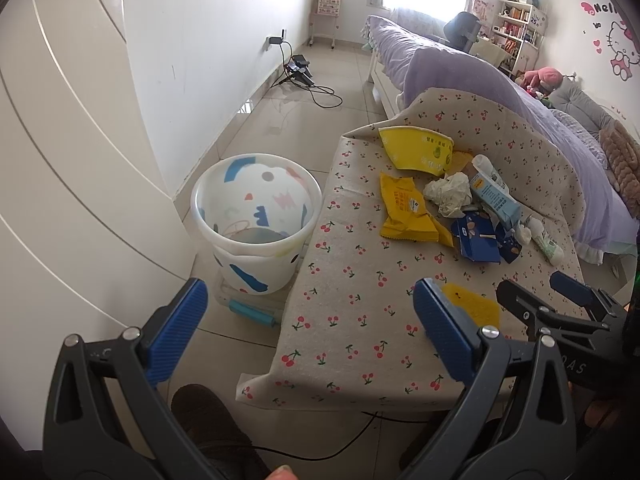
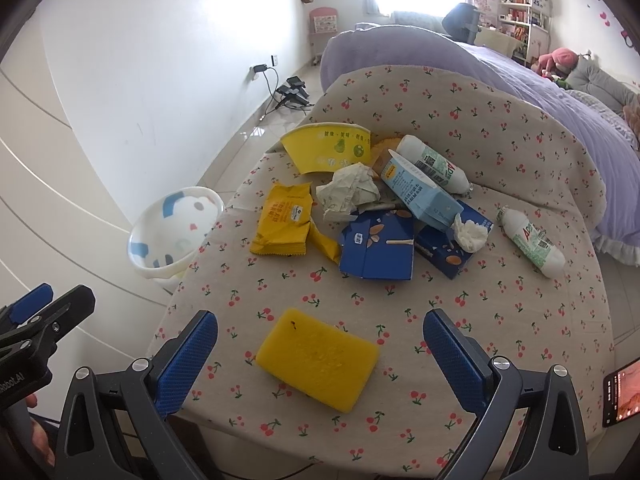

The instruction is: Collect trash

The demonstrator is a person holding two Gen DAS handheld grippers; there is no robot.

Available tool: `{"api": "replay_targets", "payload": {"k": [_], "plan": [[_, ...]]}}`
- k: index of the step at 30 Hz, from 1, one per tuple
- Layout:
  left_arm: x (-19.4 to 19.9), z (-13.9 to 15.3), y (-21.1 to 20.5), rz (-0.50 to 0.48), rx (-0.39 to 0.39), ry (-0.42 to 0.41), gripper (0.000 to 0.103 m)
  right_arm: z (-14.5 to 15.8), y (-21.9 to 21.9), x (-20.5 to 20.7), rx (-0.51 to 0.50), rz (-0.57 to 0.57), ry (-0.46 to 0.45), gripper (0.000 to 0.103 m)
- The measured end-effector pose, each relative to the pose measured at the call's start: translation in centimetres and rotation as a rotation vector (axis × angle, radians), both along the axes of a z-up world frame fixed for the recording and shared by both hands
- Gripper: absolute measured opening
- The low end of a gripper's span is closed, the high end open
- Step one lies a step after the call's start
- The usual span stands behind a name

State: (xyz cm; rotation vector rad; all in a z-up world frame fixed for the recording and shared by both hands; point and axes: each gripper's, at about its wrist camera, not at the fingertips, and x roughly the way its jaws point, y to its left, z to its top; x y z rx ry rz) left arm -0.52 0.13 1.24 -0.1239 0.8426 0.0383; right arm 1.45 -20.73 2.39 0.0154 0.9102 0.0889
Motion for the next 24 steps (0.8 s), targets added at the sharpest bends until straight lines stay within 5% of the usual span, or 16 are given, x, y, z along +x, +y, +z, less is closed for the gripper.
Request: {"api": "replay_targets", "payload": {"k": [9, 16, 24], "plan": [[0.0, -0.3, -0.1, -0.002, 0.005, 0.010, 0.102, -0.3, -1.0, 0.1, 0.009, -0.008, 0.007, 0.103], [0.3, -2.0, 0.1, -0.044, -0.001, 0.078, 0.102, -2.4, -0.7, 0.2, -0.028, 0.089, 0.014, 0.103], [0.1, -3.3, 0.2, -0.084, 0.037, 0.104, 0.102, -6.8, -1.0, 1.1, -0.030, 0.140, 0.137, 0.103]]}}
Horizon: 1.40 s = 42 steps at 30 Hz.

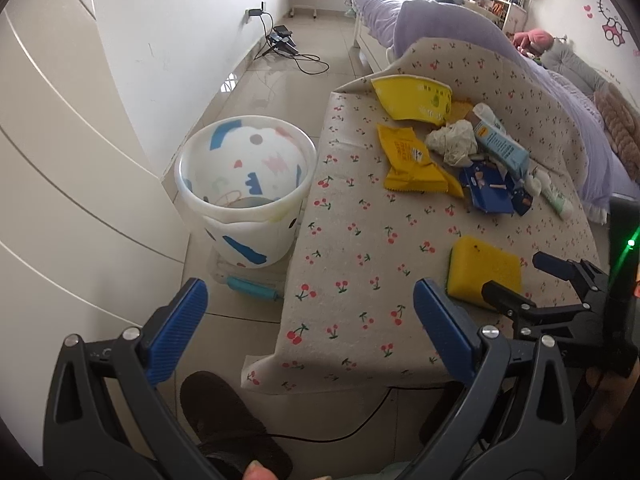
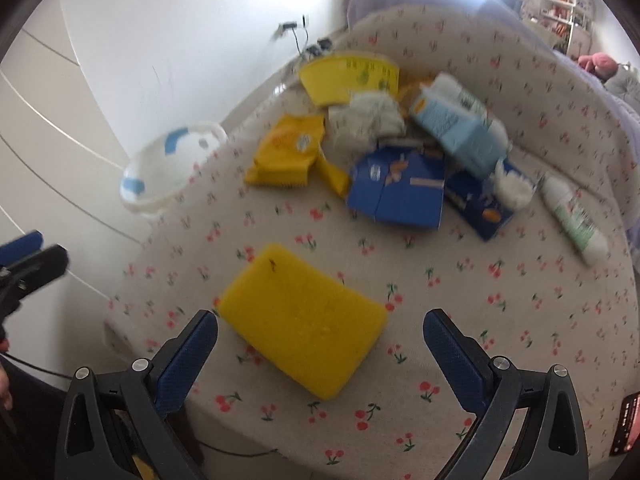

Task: Collect trash
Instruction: 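Grasp the yellow sponge with the right gripper, then grasp the yellow snack bag with the left gripper while the right gripper holds the sponge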

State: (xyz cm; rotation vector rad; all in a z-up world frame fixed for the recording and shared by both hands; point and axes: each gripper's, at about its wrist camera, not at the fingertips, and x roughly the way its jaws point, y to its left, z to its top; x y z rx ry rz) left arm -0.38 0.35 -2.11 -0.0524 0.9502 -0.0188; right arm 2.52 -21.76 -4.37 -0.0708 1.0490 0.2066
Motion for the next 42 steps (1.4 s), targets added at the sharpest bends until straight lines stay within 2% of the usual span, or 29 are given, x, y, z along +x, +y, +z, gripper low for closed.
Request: {"api": "replay_targets", "payload": {"k": [5, 9, 11, 13, 15, 19, 24, 26, 28, 32, 36, 42], "plan": [[0.2, -0.4, 0.3, 0.010, 0.005, -0.003, 0.102, -1.8, 0.1, 0.9, -0.017, 0.010, 0.064, 0.103], [0.5, -0.7, 0.6, 0.014, -0.014, -0.005, 0.102, -2.9, 0.4, 1.6, -0.009, 0.004, 0.115, 0.103], [0.6, -0.7, 0.8, 0.012, -0.037, -0.009, 0.102, -2.9, 0.6, 1.8, -0.017, 0.001, 0.112, 0.103], [0.6, -0.6, 1.0, 0.016, -0.051, -0.014, 0.102, -2.8, 0.5, 1.9, -0.003, -0.002, 0.108, 0.098], [0.8, -0.5, 0.9, 0.013, -0.057, -0.017, 0.102, -2.4, 0.6, 1.7, 0.005, 0.006, 0.097, 0.084], [1.7, -0.6, 0.0, -0.029, -0.079, 0.000, 0.102, -1.4, 0.0, 1.4, 0.044, -0.001, 0.080, 0.077], [3.8, -0.6, -2.7, -0.106, -0.085, 0.060, 0.102, 1.3, -2.7, 1.0, 0.062, -0.089, -0.002, 0.076], [5.1, -0.3, -4.1, -0.121, -0.069, 0.061, 0.102, 2.1, -4.2, 1.0, 0.056, -0.134, -0.028, 0.076], [6.6, -0.2, -5.4, -0.131, -0.019, 0.055, 0.102, 2.5, -5.7, 1.1, 0.061, -0.174, -0.035, 0.076], [9.7, -1.1, -6.6, -0.119, -0.013, 0.077, 0.102, 2.4, -8.4, 2.2, 0.097, -0.243, -0.007, 0.077], [12.5, -2.3, -7.5, -0.085, -0.025, 0.074, 0.102, 2.9, -9.7, 3.1, 0.080, -0.282, -0.045, 0.077], [15.5, -4.2, -9.2, -0.057, -0.030, 0.065, 0.102, 2.4, -11.7, 3.9, 0.106, -0.340, -0.037, 0.078]]}}
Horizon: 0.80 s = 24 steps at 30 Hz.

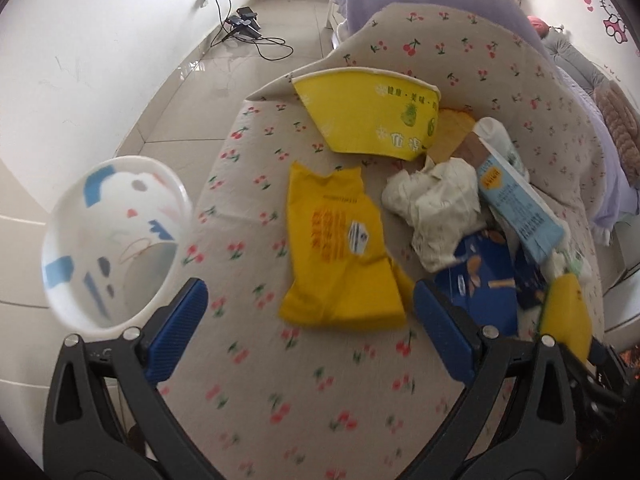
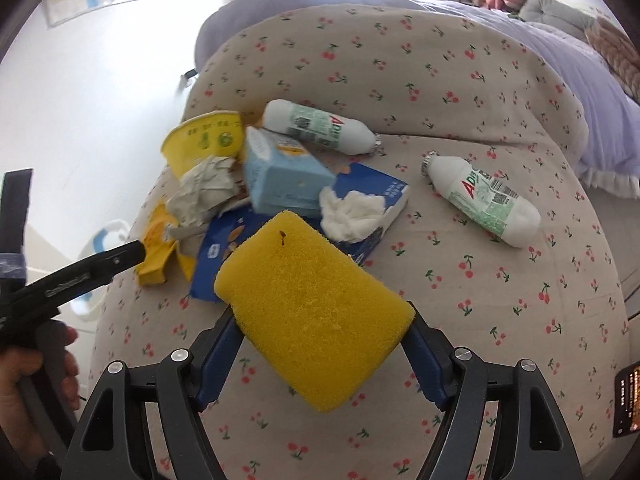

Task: Collect trash
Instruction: 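Grasp the yellow snack bag with the left gripper while the right gripper holds the sponge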

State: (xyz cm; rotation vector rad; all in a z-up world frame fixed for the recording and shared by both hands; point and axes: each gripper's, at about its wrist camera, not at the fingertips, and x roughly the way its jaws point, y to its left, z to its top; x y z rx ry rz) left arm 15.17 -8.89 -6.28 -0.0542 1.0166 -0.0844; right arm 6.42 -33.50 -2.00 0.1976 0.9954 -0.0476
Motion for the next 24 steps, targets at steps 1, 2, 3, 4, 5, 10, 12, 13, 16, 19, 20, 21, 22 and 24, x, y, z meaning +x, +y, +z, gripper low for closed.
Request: {"api": "replay_targets", "payload": {"k": [1, 2, 3, 4, 5, 10, 12, 13, 16, 19, 20, 21, 22, 24], "plan": [[0.4, -0.5, -0.4, 0.001, 0.011, 0.004, 0.101, 0.0, -0.2, 0.1, -0.003, -0.006, -0.002, 0.078], [0.7, -0.9, -0.7, 0.002, 0.018, 0.009, 0.099, 0.0, -0.4, 0.3, -0.009, -0.013, -0.005, 0.078], [1.0, -1.3, -0.9, 0.001, 0.021, 0.013, 0.096, 0.1, -0.5, 0.3, -0.010, -0.019, -0.008, 0.078], [1.2, -1.6, -1.1, 0.002, 0.025, 0.017, 0.095, 0.1, -0.7, 0.4, -0.011, -0.025, -0.011, 0.078], [1.3, -2.0, -1.2, 0.004, 0.035, 0.021, 0.092, 0.0, -0.9, 0.5, -0.009, -0.032, -0.014, 0.079], [1.4, -2.5, -1.3, 0.017, 0.039, 0.018, 0.080, 0.1, -1.4, 0.5, -0.002, -0.051, -0.023, 0.080], [1.1, -2.3, -1.3, 0.010, 0.042, 0.009, 0.069, 0.2, -1.4, 0.5, -0.001, -0.053, -0.024, 0.080], [1.0, -2.2, -1.3, 0.007, 0.039, 0.010, 0.069, 0.2, -1.4, 0.5, -0.001, -0.051, -0.026, 0.080], [0.7, -2.2, -0.8, 0.012, 0.025, 0.013, 0.068, 0.3, -1.2, 0.3, -0.001, -0.051, -0.027, 0.080], [0.4, -2.0, -0.1, 0.012, 0.005, 0.021, 0.067, 0.5, -0.8, 0.1, -0.001, -0.046, -0.032, 0.080], [0.2, -1.9, 0.1, 0.013, -0.002, 0.023, 0.067, 0.6, -0.7, 0.1, -0.002, -0.044, -0.034, 0.080], [0.0, -1.7, 0.5, 0.016, -0.010, 0.023, 0.067, 0.7, -0.5, 0.0, -0.003, -0.043, -0.036, 0.080], [-0.1, -1.6, 0.7, 0.018, -0.015, 0.021, 0.067, 0.8, -0.3, 0.0, -0.004, -0.040, -0.039, 0.080], [-0.4, -1.1, 1.3, 0.024, -0.026, 0.014, 0.066, 1.0, 0.1, -0.1, -0.006, -0.035, -0.044, 0.080]]}}
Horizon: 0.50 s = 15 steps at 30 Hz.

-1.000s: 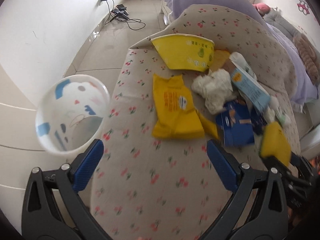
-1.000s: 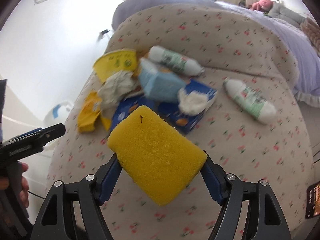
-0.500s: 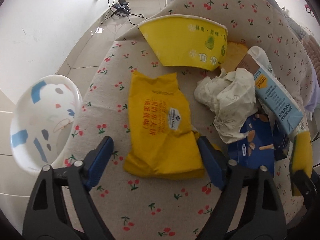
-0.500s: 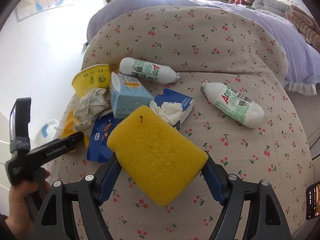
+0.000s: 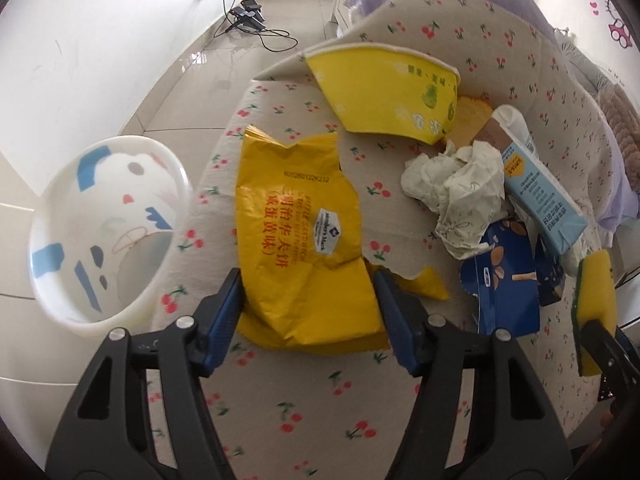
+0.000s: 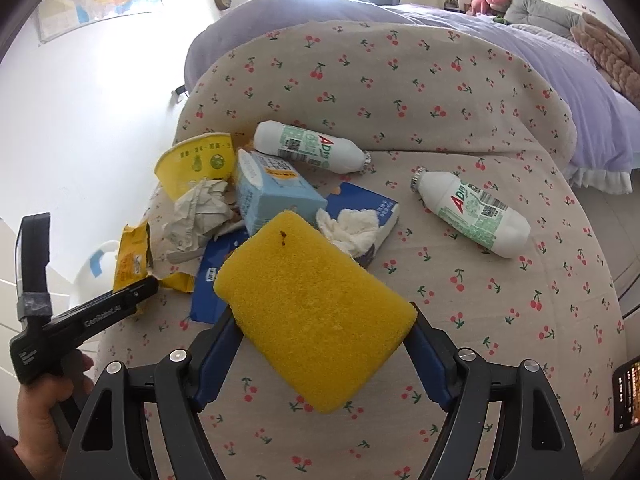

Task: Collect trash
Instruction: 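Grasp the yellow snack bag with the left gripper while the right gripper holds the sponge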

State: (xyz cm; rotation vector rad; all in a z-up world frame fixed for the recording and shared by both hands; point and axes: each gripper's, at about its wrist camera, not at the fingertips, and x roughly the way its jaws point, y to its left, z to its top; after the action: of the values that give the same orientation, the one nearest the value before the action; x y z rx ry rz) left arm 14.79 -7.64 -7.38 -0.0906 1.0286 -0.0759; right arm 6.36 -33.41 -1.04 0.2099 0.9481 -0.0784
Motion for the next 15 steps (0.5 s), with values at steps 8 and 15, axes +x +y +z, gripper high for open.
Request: {"api": "replay_targets", "payload": {"k": [8, 15], "plan": [[-1.3, 1.5, 3.3, 0.020, -0.037, -0.030, 0.060, 0.3, 2.6, 0.3, -0.004, 0.041, -0.011, 0.081], [-2.3, 0.8, 7.0, 0.032, -0.097, -0.003, 0.042, 0.0, 5.4, 0.7, -0.002, 0.087, -0.009, 0.081]]}}
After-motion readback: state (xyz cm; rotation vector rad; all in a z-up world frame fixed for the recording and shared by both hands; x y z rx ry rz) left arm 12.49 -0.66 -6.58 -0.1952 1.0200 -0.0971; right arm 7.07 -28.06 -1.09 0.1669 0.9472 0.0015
